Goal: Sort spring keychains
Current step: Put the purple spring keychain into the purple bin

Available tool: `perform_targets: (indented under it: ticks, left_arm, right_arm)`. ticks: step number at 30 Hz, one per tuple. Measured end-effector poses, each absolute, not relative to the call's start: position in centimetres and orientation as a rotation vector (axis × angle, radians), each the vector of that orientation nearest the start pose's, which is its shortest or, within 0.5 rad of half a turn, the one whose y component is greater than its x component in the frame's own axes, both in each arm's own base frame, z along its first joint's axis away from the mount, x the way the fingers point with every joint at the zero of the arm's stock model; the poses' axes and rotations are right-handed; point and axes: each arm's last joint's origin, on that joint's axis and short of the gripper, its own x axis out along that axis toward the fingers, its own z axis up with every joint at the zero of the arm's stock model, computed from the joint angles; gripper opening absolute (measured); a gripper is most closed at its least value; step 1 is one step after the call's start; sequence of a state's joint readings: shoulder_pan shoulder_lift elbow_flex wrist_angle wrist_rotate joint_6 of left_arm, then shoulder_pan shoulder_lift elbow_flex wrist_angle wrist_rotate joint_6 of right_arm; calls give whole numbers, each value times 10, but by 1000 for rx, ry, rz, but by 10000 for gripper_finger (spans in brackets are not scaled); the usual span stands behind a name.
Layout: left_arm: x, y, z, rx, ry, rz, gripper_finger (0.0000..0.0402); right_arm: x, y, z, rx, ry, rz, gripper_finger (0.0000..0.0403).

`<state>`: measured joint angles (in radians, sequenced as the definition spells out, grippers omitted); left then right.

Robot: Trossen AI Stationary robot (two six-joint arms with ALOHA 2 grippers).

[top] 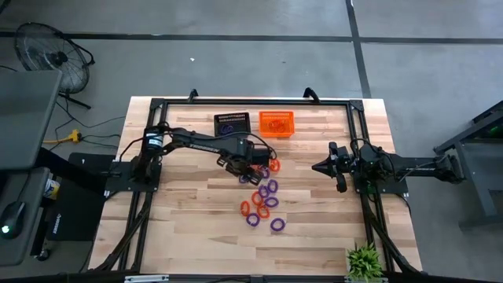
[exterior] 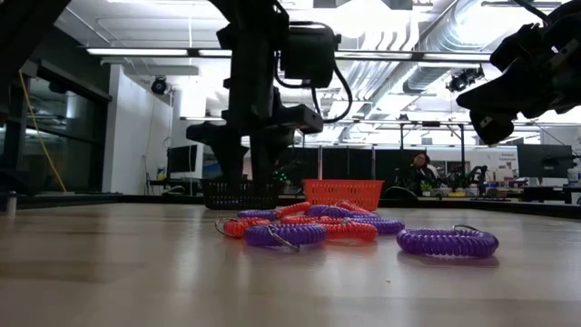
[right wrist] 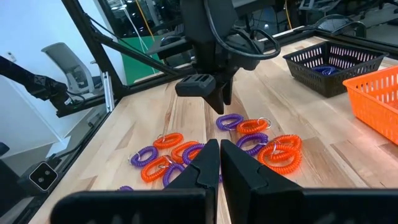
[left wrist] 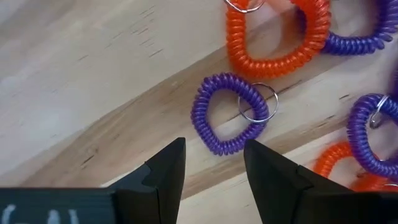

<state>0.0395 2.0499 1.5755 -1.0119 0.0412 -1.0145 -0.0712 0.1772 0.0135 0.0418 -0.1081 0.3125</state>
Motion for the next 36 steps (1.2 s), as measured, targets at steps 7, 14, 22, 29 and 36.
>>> perform_targets:
  ticks: [7,14,22,29,36]
  left_arm:
    - [402,21,160,-903,1391,760,161]
    - [403,21,154,-902,1417,745,161]
    - [403,22,154,-893,1402,757,146]
    - [404,22,153,-895,1405,752,93]
    - [404,22,153,-891,1400,752,69]
  right_arm:
    - [107,-5,158,323,126,18,11]
    - [107,-5,158,323,126,18,11]
    - [107,-5,158,323,126,17,11]
    - [107,-5,158,323,126,17,11]
    - [107,-5,158,323,127,18,11]
